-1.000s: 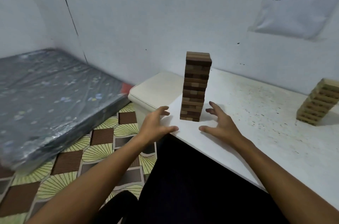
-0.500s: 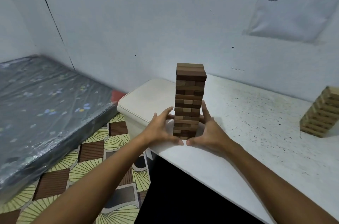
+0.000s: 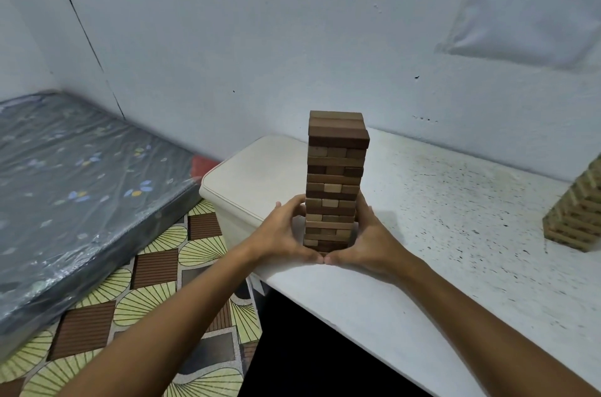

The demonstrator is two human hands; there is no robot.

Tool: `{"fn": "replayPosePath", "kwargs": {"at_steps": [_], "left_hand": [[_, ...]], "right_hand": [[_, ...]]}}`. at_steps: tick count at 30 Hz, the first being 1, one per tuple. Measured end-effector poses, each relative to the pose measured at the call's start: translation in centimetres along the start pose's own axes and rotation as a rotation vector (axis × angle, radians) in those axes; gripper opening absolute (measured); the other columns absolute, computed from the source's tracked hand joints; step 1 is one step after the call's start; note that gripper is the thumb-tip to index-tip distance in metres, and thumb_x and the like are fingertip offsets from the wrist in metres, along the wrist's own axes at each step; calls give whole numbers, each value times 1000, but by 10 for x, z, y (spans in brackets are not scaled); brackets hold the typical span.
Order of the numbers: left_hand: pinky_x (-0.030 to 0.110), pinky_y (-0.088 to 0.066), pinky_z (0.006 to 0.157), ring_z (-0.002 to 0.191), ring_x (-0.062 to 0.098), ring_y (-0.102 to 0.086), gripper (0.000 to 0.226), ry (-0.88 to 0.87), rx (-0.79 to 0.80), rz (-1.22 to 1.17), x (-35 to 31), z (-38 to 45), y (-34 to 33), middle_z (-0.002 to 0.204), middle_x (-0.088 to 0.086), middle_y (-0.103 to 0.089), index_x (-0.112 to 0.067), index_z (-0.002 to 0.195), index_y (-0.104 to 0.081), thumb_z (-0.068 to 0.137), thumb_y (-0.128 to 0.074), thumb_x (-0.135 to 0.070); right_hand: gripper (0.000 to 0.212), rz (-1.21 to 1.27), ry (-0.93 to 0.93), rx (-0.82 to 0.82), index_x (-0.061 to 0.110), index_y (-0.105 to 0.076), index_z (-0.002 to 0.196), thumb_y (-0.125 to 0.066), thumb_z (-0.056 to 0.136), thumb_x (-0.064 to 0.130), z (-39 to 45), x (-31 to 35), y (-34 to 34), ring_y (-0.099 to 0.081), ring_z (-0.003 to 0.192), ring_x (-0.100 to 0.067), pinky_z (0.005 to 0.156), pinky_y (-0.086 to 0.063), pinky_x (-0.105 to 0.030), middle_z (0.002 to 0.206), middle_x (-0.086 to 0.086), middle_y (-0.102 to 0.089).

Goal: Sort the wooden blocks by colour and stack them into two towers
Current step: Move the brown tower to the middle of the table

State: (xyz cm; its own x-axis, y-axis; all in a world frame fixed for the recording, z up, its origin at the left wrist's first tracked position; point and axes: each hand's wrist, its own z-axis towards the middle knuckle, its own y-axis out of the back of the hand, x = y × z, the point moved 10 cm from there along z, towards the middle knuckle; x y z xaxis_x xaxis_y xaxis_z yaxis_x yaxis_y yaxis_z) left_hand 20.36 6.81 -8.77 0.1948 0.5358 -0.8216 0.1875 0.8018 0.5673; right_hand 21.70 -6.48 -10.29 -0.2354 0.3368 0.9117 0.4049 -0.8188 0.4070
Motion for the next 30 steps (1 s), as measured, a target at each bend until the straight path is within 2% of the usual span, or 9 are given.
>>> {"fn": "replayPosePath", "kwargs": {"at_steps": [3,8,12,16,19,23,26,28,30], "left_hand": [[57,-29,114,117,2,-54,87,-17,7,12,-5,0,-1,114,-30,-59,-41,127,-46,52,-89,-40],[52,-40,107,114,9,-57,82,-26,1,1,-6,2,0,112,-22,-64,-40,123,-51,51,-90,-40],[57,-33,111,108,2,-60,75,-35,8,0,-7,3,0,108,-26,-65,-40,118,-54,52,-89,-38],[58,-36,109,107,11,-63,72,-36,16,-16,-7,3,0,106,-18,-69,-36,117,-56,52,-90,-34],[59,-34,109,107,9,-63,71,-41,17,-9,-8,5,0,104,-20,-68,-37,115,-57,52,-90,-34],[53,-42,105,107,13,-62,74,-26,28,-11,-6,8,-2,104,-18,-68,-36,116,-56,50,-91,-35],[53,-39,108,105,8,-63,73,-19,31,-10,-6,11,-5,101,-22,-67,-37,113,-56,49,-91,-35],[55,-37,110,105,6,-62,72,-25,37,-5,-9,14,-7,101,-25,-67,-38,112,-56,49,-91,-36],[56,-35,111,105,4,-62,70,-27,46,-3,-12,16,-11,100,-27,-67,-40,110,-56,48,-90,-35]], "right_hand": [[133,-28,-8,-16,49,1,150,-90,56,23,-1,1,1,-59,121,-18,110,-20,-70,118,17,-65],[130,-44,-16,-28,49,-1,150,-88,57,24,-3,3,1,-59,120,-18,108,-25,-70,116,20,-64],[129,-47,-27,-28,49,-2,150,-87,56,23,-2,3,1,-60,119,-19,108,-26,-70,114,20,-65],[128,-37,-41,-27,50,-4,150,-86,56,22,-1,0,1,-58,120,-22,107,-26,-70,116,14,-65],[127,-35,-41,-30,50,-6,149,-86,56,21,-2,1,3,-58,121,-21,107,-28,-69,117,14,-65],[123,-35,-30,-25,49,-9,149,-85,57,19,-4,5,4,-61,116,-19,108,-28,-68,113,14,-67],[122,-36,-27,-28,50,-10,148,-86,58,20,-8,7,7,-61,116,-19,108,-30,-67,113,14,-67],[120,-26,-16,-30,49,-12,148,-86,59,16,-11,8,10,-63,113,-18,107,-33,-66,112,13,-68],[118,2,-3,-38,48,-16,148,-86,60,10,-14,11,15,-65,109,-18,102,-42,-61,112,10,-68]]}}
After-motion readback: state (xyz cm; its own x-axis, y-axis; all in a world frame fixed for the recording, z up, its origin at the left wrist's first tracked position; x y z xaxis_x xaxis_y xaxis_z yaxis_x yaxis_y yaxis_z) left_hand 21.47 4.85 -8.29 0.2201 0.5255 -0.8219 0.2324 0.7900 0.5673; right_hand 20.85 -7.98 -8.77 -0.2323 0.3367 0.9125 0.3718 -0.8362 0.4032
